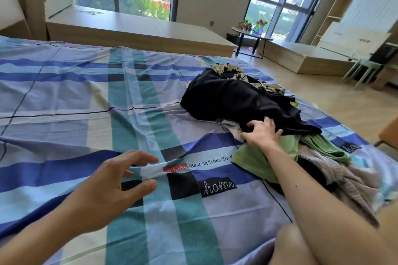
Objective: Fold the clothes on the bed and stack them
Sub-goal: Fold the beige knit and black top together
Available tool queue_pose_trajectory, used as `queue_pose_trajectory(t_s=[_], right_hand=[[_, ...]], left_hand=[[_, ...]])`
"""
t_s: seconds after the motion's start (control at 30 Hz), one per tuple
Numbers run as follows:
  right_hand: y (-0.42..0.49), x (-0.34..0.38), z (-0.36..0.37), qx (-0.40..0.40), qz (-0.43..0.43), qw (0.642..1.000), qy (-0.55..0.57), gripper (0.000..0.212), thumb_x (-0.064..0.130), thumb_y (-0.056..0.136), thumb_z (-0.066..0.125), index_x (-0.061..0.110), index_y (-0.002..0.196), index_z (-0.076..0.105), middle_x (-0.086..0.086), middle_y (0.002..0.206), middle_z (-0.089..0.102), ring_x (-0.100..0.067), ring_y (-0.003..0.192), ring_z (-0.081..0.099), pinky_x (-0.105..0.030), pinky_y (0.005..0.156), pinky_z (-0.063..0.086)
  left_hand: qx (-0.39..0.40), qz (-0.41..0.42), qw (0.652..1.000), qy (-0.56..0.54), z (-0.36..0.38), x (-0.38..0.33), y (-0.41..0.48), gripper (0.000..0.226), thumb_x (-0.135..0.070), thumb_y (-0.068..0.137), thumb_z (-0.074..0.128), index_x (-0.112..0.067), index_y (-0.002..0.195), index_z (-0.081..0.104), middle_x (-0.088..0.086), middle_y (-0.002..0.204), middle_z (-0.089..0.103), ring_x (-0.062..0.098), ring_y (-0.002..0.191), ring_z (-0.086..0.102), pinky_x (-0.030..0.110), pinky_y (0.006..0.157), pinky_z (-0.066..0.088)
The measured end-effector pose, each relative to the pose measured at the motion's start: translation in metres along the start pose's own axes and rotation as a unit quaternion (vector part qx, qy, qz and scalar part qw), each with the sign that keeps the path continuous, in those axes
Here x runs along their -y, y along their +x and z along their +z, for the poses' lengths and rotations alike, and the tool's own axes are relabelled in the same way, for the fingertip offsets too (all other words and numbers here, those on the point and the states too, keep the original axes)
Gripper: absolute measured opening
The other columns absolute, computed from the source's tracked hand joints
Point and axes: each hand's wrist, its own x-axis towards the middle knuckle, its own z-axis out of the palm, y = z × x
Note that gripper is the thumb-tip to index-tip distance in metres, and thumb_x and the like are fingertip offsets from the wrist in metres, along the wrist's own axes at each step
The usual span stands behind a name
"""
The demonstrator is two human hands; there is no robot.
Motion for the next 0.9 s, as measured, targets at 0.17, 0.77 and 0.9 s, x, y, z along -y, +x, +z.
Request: queue_pose_trajectory(t_s=[0.17,0.77,0.9], right_hand=[[-0.002,0.009,0.005,-0.115,-0.036,0.989,0.082,0.057,0.041,0.078,0.077,0.006,0.12,0.065,-0.009,0.131,0.056,-0.029,0.119,0.057,-0.047,0.11,0.037],[-0.146,0.079,-0.061,0.216,-0.349,0.754,0.513,0.036,0.026,0.082,0.07,0.007,0.112,0.074,0.009,0.124,0.065,-0.006,0.116,0.061,-0.016,0.09,0.046],[-0.206,0.108,-0.05,0.355,-0.477,0.693,0.407,0.028,0.002,0.082,0.074,-0.01,0.107,0.072,-0.016,0.12,0.065,-0.011,0.11,0.059,-0.025,0.102,0.041]], left_hand=[[0.011,-0.024,1.0,0.017,-0.005,0.002,-0.004,0.051,-0.076,0.069,0.054,-0.057,0.116,0.056,-0.031,0.117,0.061,-0.004,0.112,0.057,0.031,0.101,0.049],[-0.042,-0.291,0.882,-0.369,0.005,-0.009,0.027,0.085,-0.078,0.063,0.069,-0.015,0.121,0.064,0.01,0.108,0.075,0.027,0.097,0.071,0.046,0.086,0.052],[-0.004,-0.298,0.787,-0.54,0.004,-0.018,0.019,0.066,-0.068,0.086,0.05,-0.017,0.122,0.07,0.016,0.119,0.071,0.035,0.108,0.069,0.052,0.093,0.054]])
